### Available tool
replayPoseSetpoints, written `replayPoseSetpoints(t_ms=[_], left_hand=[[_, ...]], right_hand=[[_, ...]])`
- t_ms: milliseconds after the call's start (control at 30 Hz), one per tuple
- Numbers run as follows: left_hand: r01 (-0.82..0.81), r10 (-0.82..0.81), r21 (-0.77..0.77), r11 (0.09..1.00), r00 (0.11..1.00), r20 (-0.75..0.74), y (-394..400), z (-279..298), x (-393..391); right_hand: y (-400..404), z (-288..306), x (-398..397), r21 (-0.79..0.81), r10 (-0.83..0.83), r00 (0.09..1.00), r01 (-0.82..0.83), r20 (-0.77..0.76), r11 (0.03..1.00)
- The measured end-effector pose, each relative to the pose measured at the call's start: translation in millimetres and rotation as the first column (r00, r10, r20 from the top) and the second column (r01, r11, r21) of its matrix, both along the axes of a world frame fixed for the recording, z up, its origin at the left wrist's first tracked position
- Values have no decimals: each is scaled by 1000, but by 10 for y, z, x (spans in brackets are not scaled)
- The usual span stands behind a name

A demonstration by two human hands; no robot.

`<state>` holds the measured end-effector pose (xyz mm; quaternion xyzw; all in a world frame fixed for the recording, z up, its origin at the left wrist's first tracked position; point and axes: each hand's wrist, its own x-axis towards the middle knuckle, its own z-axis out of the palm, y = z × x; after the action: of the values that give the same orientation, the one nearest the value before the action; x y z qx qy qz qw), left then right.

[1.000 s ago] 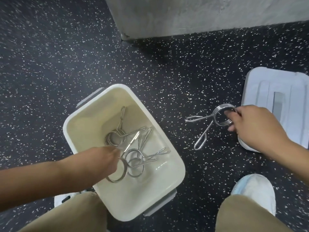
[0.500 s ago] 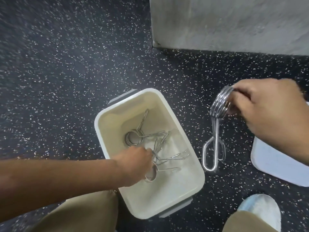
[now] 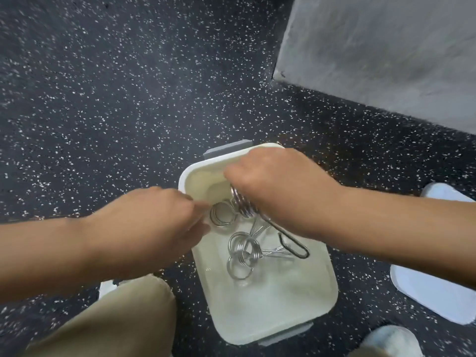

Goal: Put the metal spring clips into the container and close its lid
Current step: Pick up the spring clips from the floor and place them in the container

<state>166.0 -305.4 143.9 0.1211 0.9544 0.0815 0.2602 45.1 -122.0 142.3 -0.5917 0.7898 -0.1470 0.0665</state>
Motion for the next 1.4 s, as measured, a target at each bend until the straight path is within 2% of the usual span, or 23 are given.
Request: replayPoseSetpoints(t_ms=[67, 167, 233, 300, 400, 500, 600, 667, 833, 1000, 1100, 1200, 1333, 1400], left_hand=[[-47, 48, 18, 999, 998, -45, -114, -32, 116], [-167, 174, 76, 983, 980, -98, -190, -91, 210], [-239, 251, 103, 966, 961, -118, -170, -115, 196], [-296, 316, 157, 942, 940, -125, -125, -127, 180], [-384, 418, 236, 893, 901, -115, -42, -115, 121], [-406, 452, 289, 867, 885, -113, 25, -105, 71], [-391, 436, 285, 875, 893, -115, 56, -115, 45], [-394, 436, 282, 875, 894, -104, 68, -129, 44], [-398, 441, 296, 868, 893, -91, 167, -142, 8], [-334, 380, 290, 897, 917, -119, 411, -102, -132], [-240, 299, 327, 914, 943, -144, 628, -57, -248], [-171, 233, 350, 921, 962, -143, 814, -2, -325], [-144, 199, 352, 925, 972, -124, 1133, 56, -386], [-95, 156, 371, 924, 978, -140, 1278, 77, -408]], right_hand=[[-170, -197, 136, 31, 124, 991, -123, -42, 992], [-362, -580, 311, 293, 308, 930, -242, -203, 925], [-419, -837, 365, 434, 404, 874, -265, -268, 861], [-467, -1051, 414, 513, 468, 845, -291, -258, 808], [-485, -1287, 471, 558, 455, 869, -284, -194, 780], [-518, -1316, 475, 537, 283, 951, -175, -124, 825], [-522, -1109, 433, 515, 99, 994, -65, -40, 855], [-461, -990, 406, 457, 17, 1000, -18, 6, 889], [-32, -709, 353, 175, -99, 988, 77, 116, 982], [590, -396, 273, 154, -250, 955, 227, 157, 962], [918, -240, 265, 152, -399, 891, 373, 218, 915], [1255, -225, 271, 216, -562, 791, 521, 241, 826], [1840, -463, 236, 301, -786, 577, 726, 223, 618], [2120, -678, 188, 386, -860, 495, 775, 119, 500]])
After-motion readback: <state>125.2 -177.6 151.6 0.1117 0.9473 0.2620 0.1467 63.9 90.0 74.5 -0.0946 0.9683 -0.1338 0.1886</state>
